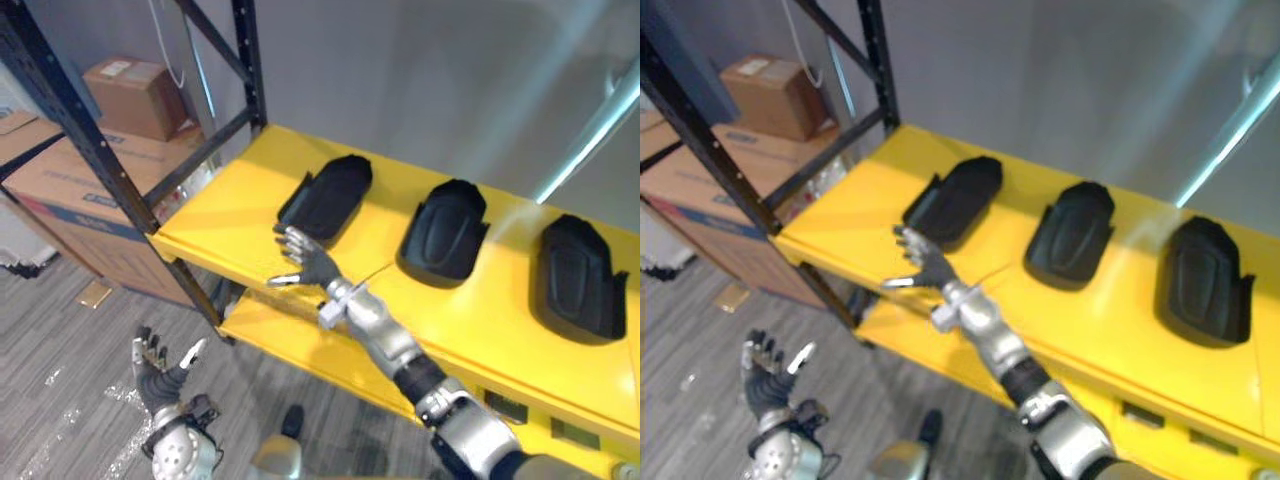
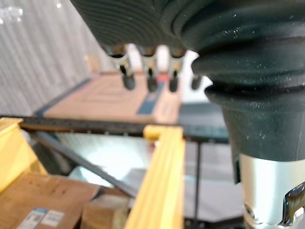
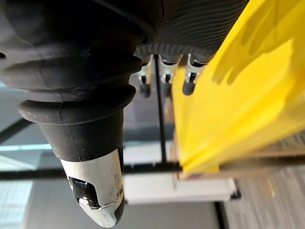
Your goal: Walk over and take plastic housings, then place them on the shelf
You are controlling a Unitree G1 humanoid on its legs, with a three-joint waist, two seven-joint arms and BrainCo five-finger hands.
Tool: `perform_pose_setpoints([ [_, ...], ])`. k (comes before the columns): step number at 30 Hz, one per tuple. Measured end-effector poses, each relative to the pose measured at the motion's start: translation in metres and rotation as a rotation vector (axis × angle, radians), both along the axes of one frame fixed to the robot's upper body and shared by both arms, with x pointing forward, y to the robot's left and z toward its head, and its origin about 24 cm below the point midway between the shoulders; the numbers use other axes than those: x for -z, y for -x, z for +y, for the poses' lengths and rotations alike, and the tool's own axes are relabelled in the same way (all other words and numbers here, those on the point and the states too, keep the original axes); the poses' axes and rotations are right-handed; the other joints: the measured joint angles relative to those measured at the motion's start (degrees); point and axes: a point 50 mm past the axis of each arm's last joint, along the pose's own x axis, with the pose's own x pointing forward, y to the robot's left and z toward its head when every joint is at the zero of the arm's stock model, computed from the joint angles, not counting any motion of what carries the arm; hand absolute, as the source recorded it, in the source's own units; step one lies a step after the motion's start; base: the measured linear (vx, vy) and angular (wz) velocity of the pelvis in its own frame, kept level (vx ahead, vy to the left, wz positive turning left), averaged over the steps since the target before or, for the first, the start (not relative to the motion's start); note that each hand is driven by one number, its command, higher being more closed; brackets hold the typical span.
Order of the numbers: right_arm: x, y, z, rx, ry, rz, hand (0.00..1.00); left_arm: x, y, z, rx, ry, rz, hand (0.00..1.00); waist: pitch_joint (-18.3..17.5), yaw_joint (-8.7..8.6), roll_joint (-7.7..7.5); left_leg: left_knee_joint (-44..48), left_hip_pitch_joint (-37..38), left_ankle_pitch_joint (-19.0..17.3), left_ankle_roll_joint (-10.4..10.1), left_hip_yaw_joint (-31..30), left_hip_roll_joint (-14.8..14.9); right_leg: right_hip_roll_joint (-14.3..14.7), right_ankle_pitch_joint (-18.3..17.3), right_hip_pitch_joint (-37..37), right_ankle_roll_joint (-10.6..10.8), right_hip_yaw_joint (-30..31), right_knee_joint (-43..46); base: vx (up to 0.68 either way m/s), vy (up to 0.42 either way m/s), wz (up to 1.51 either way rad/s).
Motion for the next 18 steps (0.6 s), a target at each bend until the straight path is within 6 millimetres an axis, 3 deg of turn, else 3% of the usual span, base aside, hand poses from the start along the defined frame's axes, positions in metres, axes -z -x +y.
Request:
perform_pose_setpoints([
  [6,0.002,-0.010,-0.011,0.067,0.011,0.017,0.00,-0.001,0.000,0.001,0.012,-0.001,-0.009,0.00,0.2,0.26,0.30,0.2,0.2,0.2,0.0,-0.4,-0.2,0.0,0.1,0.4,0.1,-0.2,0.5,0.01,-0.004,0.03],
  [10,-0.001,-0.019,-0.023,0.104,0.025,0.011,0.00,0.001,0.000,0.002,0.011,0.023,-0.014,0.00,0.9,0.21,1.46,0.2,0.7,0.2,0.0,-0.4,0.0,-0.1,0.1,0.7,0.1,-0.1,0.8,-0.03,0.013,-0.01],
  [18,0.003,-0.023,-0.032,0.149,0.049,0.031,0.00,0.002,0.000,0.002,0.009,0.024,-0.009,0.00,1.0,0.22,1.65,0.0,1.1,0.2,-0.1,-0.3,0.1,0.0,-0.2,1.0,0.1,-0.1,0.3,-0.03,0.005,-0.01],
])
